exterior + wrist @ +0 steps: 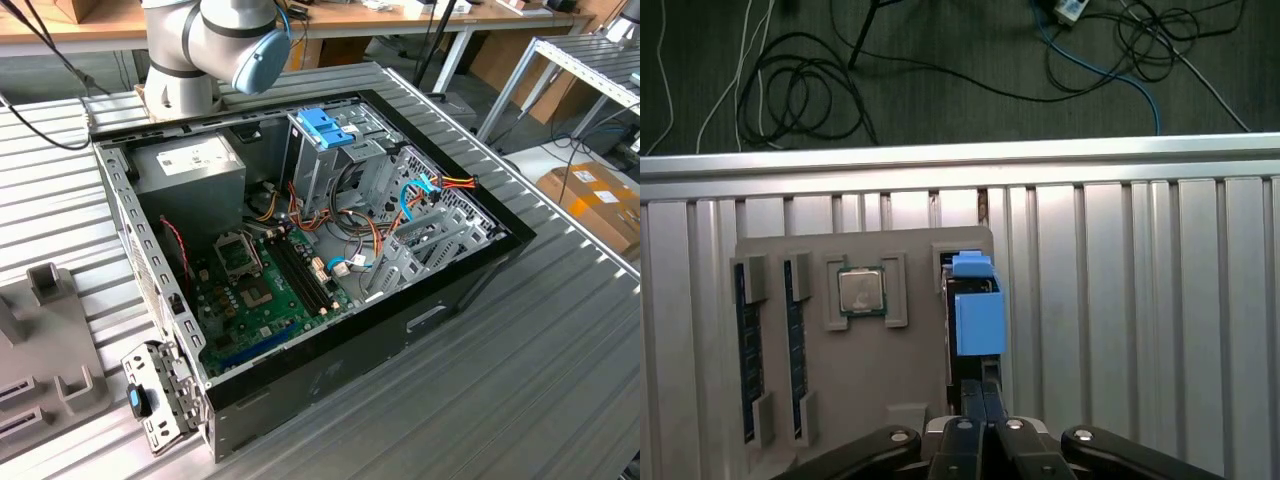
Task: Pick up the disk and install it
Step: 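Pick up the disk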
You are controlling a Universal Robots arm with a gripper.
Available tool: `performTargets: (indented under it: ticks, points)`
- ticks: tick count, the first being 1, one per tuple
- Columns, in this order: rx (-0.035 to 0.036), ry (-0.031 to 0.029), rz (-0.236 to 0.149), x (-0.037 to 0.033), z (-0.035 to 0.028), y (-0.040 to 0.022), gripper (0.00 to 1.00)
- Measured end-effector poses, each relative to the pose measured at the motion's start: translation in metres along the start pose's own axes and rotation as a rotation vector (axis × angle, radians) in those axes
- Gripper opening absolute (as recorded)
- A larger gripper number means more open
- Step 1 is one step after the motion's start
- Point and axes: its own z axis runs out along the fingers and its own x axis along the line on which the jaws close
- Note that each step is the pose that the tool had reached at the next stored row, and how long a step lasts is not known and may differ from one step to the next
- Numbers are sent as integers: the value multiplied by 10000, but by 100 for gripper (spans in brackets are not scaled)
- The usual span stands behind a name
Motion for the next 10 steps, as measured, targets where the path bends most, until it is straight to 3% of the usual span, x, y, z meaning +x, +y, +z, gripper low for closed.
performTargets:
  ticks: [10]
  points:
    - [0, 3, 4, 0, 19, 0, 11]
